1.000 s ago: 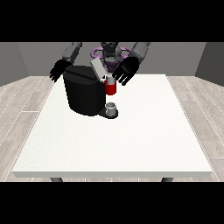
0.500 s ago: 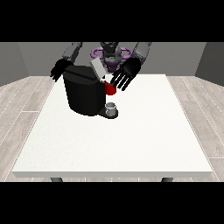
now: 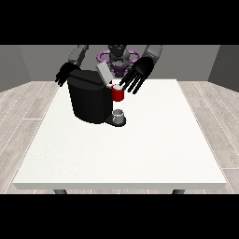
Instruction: Insert the coffee pod into the coffee machine and close the lid
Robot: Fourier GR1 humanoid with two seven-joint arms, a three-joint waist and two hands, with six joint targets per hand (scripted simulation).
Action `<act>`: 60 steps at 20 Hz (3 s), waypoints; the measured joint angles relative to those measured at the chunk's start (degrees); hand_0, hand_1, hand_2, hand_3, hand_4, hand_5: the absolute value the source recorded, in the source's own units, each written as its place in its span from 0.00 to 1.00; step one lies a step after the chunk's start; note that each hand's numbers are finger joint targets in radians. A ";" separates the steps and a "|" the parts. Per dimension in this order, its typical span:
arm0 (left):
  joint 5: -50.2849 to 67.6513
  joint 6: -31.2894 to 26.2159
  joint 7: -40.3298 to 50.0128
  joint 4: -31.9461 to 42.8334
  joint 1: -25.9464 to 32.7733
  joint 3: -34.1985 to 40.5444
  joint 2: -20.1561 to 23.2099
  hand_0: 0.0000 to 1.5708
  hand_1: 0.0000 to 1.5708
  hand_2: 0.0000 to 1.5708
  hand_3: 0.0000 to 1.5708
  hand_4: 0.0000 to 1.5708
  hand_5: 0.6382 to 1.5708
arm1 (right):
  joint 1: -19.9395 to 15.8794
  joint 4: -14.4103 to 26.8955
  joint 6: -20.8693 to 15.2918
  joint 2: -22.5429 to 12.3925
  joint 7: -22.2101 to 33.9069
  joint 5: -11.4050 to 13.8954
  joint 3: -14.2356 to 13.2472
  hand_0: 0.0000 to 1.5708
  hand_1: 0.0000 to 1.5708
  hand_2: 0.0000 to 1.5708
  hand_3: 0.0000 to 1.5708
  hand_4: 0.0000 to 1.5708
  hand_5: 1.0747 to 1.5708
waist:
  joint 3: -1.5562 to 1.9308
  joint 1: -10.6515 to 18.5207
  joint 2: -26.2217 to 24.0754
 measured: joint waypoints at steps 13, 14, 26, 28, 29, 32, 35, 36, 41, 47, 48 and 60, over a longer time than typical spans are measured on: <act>4.44 -0.74 2.23 -2.80 4.76 3.52 -5.83 0.00 0.00 0.00 0.00 0.00 1.00 | 3.15 3.32 0.59 -0.84 -1.31 -2.17 -2.95 0.00 0.00 0.00 0.00 0.28 1.00 | -0.03 4.82 -7.37; 5.90 -0.39 2.24 -3.06 5.77 4.60 -7.16 0.00 0.00 0.00 0.00 0.05 1.00 | 4.00 3.83 0.59 -1.00 -1.71 -2.23 -3.31 0.00 0.00 0.00 0.00 0.27 1.00 | -0.04 5.73 -8.41; 22.04 -2.04 -3.64 -4.56 23.26 15.43 -17.03 0.00 0.00 0.00 0.00 0.14 1.00 | 12.49 1.55 2.95 -3.51 -1.14 -2.07 -3.26 0.00 0.00 0.00 0.00 0.22 1.00 | -0.06 13.45 -22.53; 23.75 -2.34 -3.43 -4.87 25.31 16.38 -18.02 0.00 0.00 0.00 0.00 0.06 1.00 | 12.00 0.19 4.46 -4.82 0.67 -2.59 -3.12 0.00 0.00 0.00 0.00 0.18 1.00 | -0.06 14.31 -24.15; 24.39 -2.44 -3.39 -4.99 26.30 16.74 -18.31 0.00 0.00 0.00 0.00 0.00 1.00 | 11.57 -0.83 5.02 -5.08 1.60 -2.58 -2.54 0.00 0.00 0.00 0.00 0.16 1.00 | -0.06 14.56 -24.88; 26.21 -2.82 -3.14 -5.63 28.99 17.47 -19.34 0.00 0.00 0.00 0.00 0.00 1.00 | 10.06 -3.55 6.69 -6.08 3.59 -2.89 -1.57 0.00 0.00 0.00 0.00 0.00 1.00 | -0.05 15.36 -26.11; 27.99 -3.38 -2.57 -6.65 31.23 17.78 -20.77 0.00 0.00 0.00 0.00 0.00 1.00 | 7.92 -5.79 8.30 -7.74 5.93 -3.53 -1.53 0.00 0.00 0.00 0.00 0.00 1.00 | -0.06 16.45 -27.06; 28.50 -3.78 -2.60 -7.60 32.09 17.44 -21.57 0.00 0.00 0.00 0.00 0.04 1.00 | 7.81 -5.63 8.59 -7.92 5.66 -3.72 -1.80 0.00 0.00 0.00 0.00 0.00 1.00 | -0.06 17.50 -27.27; 31.16 -5.66 -2.22 -11.39 36.35 16.54 -23.98 0.00 0.00 0.00 0.00 0.00 1.00 | 6.36 -6.15 9.96 -8.21 6.06 -2.99 -0.43 0.00 0.00 0.00 0.00 0.00 1.00 | -0.04 20.68 -27.07; 34.22 -5.35 -0.50 -18.25 38.72 14.52 -24.94 0.00 0.00 0.00 0.00 0.07 1.00 | 1.17 -5.73 11.13 -8.70 7.05 -1.38 0.90 0.00 0.00 0.00 0.00 0.00 1.00 | -0.02 21.95 -23.56; 34.41 -5.20 -0.21 -19.66 39.72 14.01 -25.12 0.00 0.00 0.00 0.00 0.00 1.00 | 0.36 -5.84 11.07 -8.50 7.99 -1.22 1.16 0.00 0.00 0.00 0.00 0.00 1.00 | -0.02 22.07 -23.43; 39.89 -3.60 5.11 -34.52 46.54 9.13 -25.63 0.00 0.00 0.00 0.00 0.00 1.00 | -6.34 2.84 13.15 -7.94 4.74 -2.10 -1.40 0.00 0.00 0.00 0.00 0.00 1.00 | -0.02 23.48 -16.47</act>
